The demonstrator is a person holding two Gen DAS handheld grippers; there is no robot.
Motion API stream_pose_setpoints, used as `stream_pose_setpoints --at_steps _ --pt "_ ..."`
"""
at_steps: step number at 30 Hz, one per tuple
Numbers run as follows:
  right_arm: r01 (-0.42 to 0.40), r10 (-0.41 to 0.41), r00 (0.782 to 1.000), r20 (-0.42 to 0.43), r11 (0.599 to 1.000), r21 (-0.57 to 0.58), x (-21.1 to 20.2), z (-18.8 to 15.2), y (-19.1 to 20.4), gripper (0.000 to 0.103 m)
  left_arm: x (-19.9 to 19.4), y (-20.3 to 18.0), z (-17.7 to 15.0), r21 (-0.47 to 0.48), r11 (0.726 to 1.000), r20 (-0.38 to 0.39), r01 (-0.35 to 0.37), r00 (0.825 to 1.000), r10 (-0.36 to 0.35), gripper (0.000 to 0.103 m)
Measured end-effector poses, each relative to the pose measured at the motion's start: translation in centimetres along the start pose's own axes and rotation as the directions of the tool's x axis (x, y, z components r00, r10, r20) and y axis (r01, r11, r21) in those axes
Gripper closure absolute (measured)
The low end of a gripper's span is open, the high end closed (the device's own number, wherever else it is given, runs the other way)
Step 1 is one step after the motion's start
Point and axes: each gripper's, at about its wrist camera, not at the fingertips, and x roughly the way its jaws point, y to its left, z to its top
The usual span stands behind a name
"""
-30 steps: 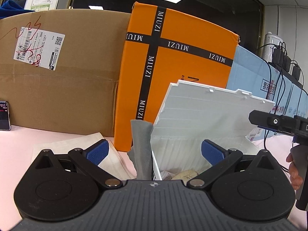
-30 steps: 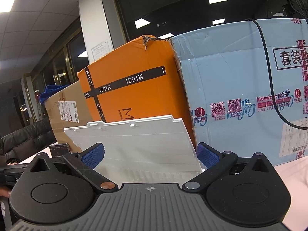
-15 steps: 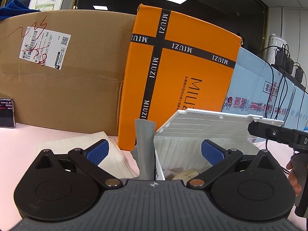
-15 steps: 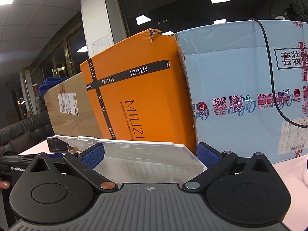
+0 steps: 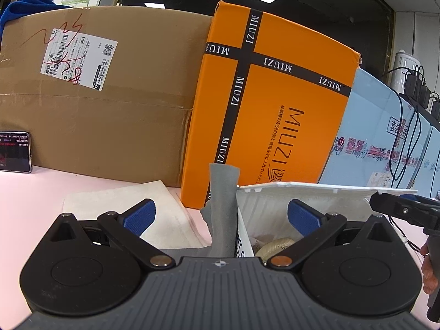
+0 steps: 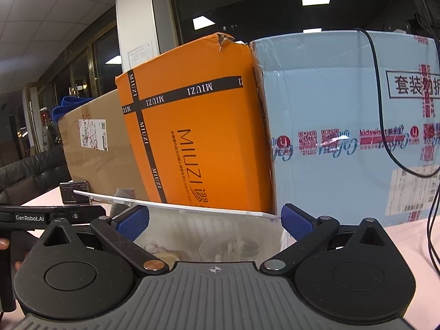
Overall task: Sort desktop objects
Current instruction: 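Push the white box lid down closed with the right gripper, then press the closed lid flat and pull the right gripper back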
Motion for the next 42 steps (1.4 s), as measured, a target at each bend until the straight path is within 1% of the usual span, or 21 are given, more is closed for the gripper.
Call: stream_pose_setpoints --at_steps 10,14,23,30,42 --pt "0.048 -0.048 0.999 -0.011 0.997 0.054 -1.2 -1.5 -0.7 0.000 0.2 0.1 -0.3 -0.001 1.000 -0.024 -0.012 1.000 0.012 0.000" --pt "0.055 -0.055 0.998 -0.009 0.997 0.056 -1.5 -1.7 -0.7 0.000 0.4 -0.1 -0.7 0.010 1.000 -0.043 -0.014 0.999 0.014 0.000" --pt "0.067 -0.067 0.998 -0.006 0.996 0.053 -2.2 -1.9 -0.3 0.000 0.1 0.1 -1.6 0.019 1.000 -0.054 -0.005 0.999 0.006 0.000" --pt "0.076 -0.076 0.997 -0.004 0.996 0.050 -2.7 -2.1 -0.1 0.000 -1.3 0.6 -2.2 0.001 1.000 -0.014 0.003 1.000 -0.003 0.000" --pt "0.075 -0.075 0.997 -0.018 0.996 0.051 -3.0 -2.7 -0.2 0.000 -2.7 -0.1 -2.6 0.034 0.999 0.015 0.000 1.000 -0.001 0.000"
